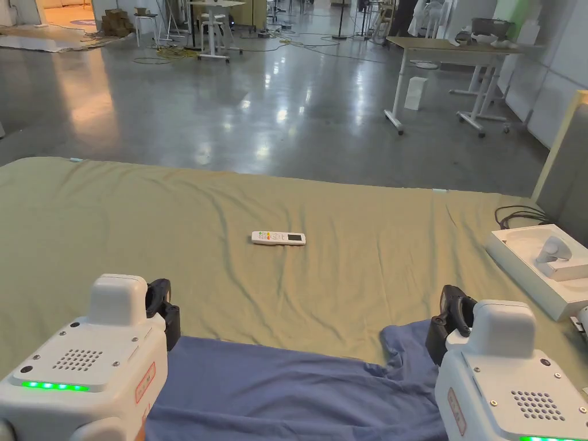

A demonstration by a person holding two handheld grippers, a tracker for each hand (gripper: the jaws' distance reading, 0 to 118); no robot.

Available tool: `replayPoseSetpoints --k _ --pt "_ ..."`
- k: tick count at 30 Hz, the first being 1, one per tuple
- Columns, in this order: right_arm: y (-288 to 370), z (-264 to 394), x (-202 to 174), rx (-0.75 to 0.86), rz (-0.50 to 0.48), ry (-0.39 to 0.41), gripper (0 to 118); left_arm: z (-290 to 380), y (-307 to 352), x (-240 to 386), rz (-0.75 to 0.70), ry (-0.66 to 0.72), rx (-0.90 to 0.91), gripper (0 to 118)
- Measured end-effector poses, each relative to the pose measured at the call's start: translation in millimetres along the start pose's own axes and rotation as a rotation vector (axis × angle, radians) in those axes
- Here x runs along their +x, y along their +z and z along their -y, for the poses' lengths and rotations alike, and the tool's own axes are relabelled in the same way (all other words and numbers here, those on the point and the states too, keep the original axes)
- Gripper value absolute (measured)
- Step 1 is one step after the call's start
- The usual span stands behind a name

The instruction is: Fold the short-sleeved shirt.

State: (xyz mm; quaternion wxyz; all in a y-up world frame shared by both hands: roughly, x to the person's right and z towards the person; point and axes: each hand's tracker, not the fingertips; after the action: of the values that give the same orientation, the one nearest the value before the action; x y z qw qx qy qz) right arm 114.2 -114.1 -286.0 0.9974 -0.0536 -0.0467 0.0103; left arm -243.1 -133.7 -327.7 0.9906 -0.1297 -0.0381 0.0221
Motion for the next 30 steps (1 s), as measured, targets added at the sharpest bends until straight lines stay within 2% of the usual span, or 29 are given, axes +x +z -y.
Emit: replayPoseSetpoints --k 6,8,15,19,23,24,26,27,30 --pt "-9 3 2 -0.018 0.008 -0.003 0 5 -7 -4 0.034 0.002 0.01 2" --pt "-12 5 1 -0.018 0.009 0.006 0 4 -11 -3 0.012 -0.029 0.002 2" --pt "-33 8 -1 -0.046 0.0 0.031 0 4 -43 -22 0.0 -0.013 -0.042 2" --pt "-52 15 1 -0.103 -0.005 0.048 0 12 -96 -48 0.011 0.008 -0.21 2" --pt "-69 27 7 -0.162 0.002 0.044 0 34 -163 -73 0.051 0.043 -0.461 3" --pt "-72 29 8 -0.173 0.008 0.044 0 38 -176 -78 0.056 0.047 -0.504 7" --pt "-79 35 13 -0.202 0.012 0.04 0 51 -204 -86 0.038 0.074 -0.61 35" --pt "-81 37 15 -0.211 0.016 0.04 0 54 -212 -89 0.036 0.087 -0.639 42" --pt "-88 45 22 -0.25 0.03 0.057 0 64 -239 -99 0.056 0.131 -0.689 46"
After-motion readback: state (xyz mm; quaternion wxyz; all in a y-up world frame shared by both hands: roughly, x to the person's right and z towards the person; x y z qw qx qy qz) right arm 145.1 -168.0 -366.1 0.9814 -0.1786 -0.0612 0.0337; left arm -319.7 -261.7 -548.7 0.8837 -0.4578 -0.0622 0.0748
